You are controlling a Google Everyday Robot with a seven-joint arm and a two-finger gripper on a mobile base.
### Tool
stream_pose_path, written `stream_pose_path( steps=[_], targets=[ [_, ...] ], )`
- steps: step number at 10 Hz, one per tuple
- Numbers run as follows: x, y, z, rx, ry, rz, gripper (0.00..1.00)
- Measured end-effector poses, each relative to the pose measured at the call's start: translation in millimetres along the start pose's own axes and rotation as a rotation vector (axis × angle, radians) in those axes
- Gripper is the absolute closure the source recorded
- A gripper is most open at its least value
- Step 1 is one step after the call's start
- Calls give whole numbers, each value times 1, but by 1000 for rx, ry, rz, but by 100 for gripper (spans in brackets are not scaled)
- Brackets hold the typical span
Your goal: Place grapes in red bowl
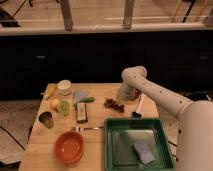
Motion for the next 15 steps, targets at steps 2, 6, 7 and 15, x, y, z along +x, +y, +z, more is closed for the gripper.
stream_pose_path(
  steps=[2,6,7,15],
  targets=[
    [-3,-2,-13,0,4,-5,88],
    [2,2,7,-6,3,-16,49],
    [5,4,14,-9,2,-15,41],
    [5,2,13,-12,5,-37,50]
  ],
)
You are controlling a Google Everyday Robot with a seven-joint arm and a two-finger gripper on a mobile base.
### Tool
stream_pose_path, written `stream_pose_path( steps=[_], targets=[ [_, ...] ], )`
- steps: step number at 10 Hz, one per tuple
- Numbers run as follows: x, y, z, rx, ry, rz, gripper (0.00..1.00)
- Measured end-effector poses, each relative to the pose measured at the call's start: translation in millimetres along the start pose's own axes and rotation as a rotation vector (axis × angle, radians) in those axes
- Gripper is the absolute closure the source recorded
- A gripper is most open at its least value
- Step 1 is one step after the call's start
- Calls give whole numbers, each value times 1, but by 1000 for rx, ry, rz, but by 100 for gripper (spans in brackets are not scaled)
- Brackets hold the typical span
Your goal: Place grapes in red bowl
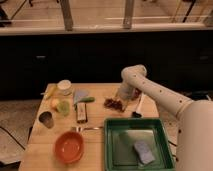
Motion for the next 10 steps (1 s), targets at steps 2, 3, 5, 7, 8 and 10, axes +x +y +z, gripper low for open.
stream_pose_path(
  steps=[2,3,5,7,8,10],
  targets=[
    [0,2,7,-16,-9,-2,42],
    [0,3,13,-21,-11,-3,42],
    [0,0,15,-16,-9,-5,46],
    [-1,-3,15,-12,-12,-5,47],
    [0,-1,17,-17,-17,-6,47],
    [1,2,17,-21,-10,4,34]
  ],
)
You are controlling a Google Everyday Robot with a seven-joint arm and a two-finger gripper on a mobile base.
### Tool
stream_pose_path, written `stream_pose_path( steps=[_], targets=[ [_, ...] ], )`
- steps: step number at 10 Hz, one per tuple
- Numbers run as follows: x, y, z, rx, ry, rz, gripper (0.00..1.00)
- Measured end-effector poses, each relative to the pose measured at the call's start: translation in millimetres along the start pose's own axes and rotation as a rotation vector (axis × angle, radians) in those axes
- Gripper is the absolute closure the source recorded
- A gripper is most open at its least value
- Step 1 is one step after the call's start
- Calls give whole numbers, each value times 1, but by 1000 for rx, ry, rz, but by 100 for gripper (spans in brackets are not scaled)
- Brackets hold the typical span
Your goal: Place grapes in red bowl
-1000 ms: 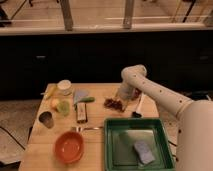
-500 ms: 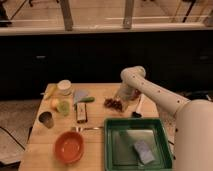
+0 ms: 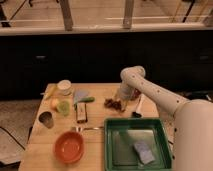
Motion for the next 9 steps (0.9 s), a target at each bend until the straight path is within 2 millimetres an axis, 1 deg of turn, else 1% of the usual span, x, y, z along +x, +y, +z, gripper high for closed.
stream_pose_path(
  steps=[1,2,5,7,9],
  targets=[
    [0,0,-1,6,7,8,23],
    [1,0,-2,12,10,13,20],
    [2,0,-8,41,23,36,20],
    [2,-4,-8,48,24,44,20],
    [4,-10,-3,47,19,57,20]
  ],
)
